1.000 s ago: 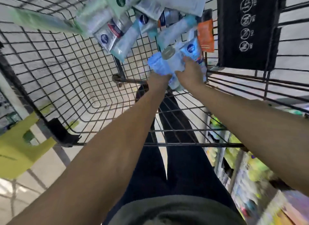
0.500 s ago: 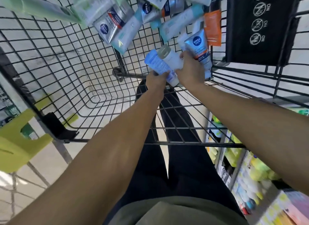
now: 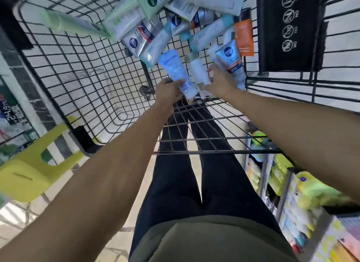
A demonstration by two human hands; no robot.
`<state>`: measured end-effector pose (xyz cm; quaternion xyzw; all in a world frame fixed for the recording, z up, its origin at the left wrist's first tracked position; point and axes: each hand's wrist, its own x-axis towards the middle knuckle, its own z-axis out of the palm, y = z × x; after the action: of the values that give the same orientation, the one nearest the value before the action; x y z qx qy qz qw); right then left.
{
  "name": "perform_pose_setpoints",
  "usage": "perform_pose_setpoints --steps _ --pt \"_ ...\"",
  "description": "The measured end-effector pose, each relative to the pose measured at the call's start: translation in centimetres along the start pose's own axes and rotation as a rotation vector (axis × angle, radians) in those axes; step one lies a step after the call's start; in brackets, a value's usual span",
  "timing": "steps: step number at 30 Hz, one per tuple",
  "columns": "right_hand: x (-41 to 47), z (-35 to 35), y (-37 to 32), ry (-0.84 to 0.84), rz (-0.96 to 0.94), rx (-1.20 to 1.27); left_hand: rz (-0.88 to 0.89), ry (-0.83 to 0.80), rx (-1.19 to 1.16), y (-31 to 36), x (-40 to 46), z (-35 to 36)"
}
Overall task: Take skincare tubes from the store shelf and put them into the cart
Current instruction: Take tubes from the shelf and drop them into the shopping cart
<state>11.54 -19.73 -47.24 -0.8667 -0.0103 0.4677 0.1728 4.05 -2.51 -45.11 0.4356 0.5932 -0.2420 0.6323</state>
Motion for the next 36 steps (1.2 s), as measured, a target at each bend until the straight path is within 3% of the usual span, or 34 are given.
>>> perform_pose_setpoints --steps 9,14,18,31,36 --pt "0.5 2.6 -0.1 0.044 0.139 0.169 0.017 -0.155 -0.019 0.1 -0.7 -2.7" --pt "-0.2 1.0 -0.6 0.033 0.196 0.444 -0.001 -0.233 -0.156 0.4 -1.7 -3.2" --pt "-2.5 -3.1 -1.4 0.118 0.256 0.79 -0.001 -0.243 -0.278 2.3 -4.5 -3.0" --pt "-23.1 -16.7 -3.6 0.187 -0.136 1.319 0.31 -0.476 -0.348 10.2 -24.6 -2.7" --pt "-30.2 -19.9 -4.7 0.334 -0.218 1.466 0.531 -0.572 -0.153 10.7 -32.0 -3.2"
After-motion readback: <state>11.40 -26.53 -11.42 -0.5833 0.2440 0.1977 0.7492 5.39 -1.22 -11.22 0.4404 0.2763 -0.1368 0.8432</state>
